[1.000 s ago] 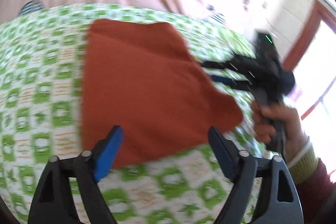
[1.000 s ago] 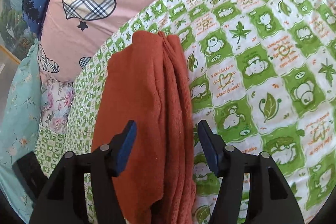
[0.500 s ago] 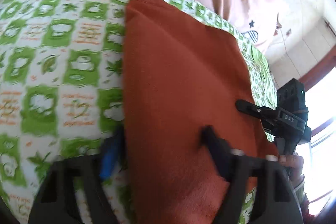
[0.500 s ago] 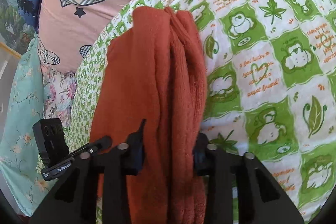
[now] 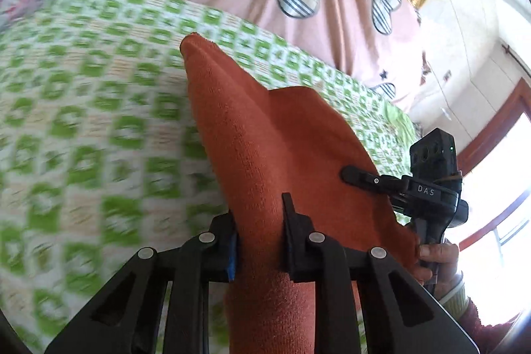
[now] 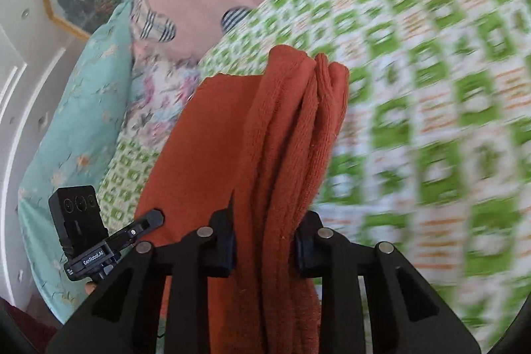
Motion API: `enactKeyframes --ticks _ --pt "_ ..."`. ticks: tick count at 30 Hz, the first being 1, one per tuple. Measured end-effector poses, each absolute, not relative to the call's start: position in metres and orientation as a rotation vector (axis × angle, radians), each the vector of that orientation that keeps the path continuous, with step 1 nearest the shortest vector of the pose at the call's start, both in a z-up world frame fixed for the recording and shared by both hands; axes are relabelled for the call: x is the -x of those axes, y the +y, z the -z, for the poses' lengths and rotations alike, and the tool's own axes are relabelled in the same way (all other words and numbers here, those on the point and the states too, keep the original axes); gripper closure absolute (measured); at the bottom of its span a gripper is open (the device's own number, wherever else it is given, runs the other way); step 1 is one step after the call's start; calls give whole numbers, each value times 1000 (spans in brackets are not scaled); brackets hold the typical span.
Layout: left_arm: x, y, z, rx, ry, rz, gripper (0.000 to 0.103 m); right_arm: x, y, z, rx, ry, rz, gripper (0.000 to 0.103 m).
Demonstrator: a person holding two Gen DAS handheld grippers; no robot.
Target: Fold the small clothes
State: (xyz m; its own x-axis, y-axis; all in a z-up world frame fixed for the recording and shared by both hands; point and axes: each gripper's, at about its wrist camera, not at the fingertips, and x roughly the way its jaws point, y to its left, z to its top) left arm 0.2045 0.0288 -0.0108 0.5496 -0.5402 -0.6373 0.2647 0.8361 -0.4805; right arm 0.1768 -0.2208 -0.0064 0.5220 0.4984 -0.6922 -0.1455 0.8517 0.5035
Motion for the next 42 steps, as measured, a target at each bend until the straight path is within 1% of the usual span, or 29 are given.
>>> enactKeyframes --ticks 3,6,8,9,10,11,12,13,15,16,18,20,21,24,26,27,31,33,39,41,42 --pt "-177 69 6 331 853 406 82 -178 -198 24 -413 973 -433 76" --pt "-156 97 14 338 861 348 82 -175 -192 37 -402 991 -398 76" --pt "-144 115 24 359 883 335 82 -174 -195 44 -401 1008 -368 74" --pt "-141 122 33 381 903 328 81 -173 -197 45 -409 1014 -360 70" --pt "-139 128 39 398 915 322 79 -172 -199 46 -413 1020 -344 65" --pt "-138 132 47 418 927 311 77 -170 -200 44 -405 1022 -323 61" --pt "-139 133 51 428 930 303 74 -168 -201 40 -388 1019 -298 56" --pt "-140 134 54 435 931 297 69 -165 -201 32 -361 1002 -265 53" --pt "-140 135 53 438 924 283 65 -159 -200 12 -307 931 -209 53" --pt "-139 137 52 432 916 268 61 -158 -198 3 -289 898 -199 53" --pt "-140 140 46 414 889 222 56 -160 -190 -10 -258 853 -209 53" --pt "-140 147 41 425 864 201 56 -171 -181 -13 -242 868 -239 56" --pt "-139 150 39 433 856 195 56 -178 -176 -12 -233 883 -251 61" --pt "-139 154 36 424 850 180 58 -200 -165 4 -203 938 -228 64" --pt "-139 153 37 414 853 175 58 -213 -167 14 -232 976 -220 77" --pt "-139 151 37 414 858 185 58 -216 -170 14 -242 980 -221 91" --pt "-143 141 38 376 881 186 58 -195 -169 -23 -252 842 -285 93" --pt "-145 135 36 351 886 184 58 -185 -172 -31 -223 813 -256 93" --pt "-152 119 43 309 909 191 57 -207 -191 20 -233 949 -153 93" --pt "-155 115 50 286 929 166 57 -208 -194 24 -244 951 -148 92" --pt "-156 116 52 284 935 162 55 -207 -195 20 -241 950 -137 91"
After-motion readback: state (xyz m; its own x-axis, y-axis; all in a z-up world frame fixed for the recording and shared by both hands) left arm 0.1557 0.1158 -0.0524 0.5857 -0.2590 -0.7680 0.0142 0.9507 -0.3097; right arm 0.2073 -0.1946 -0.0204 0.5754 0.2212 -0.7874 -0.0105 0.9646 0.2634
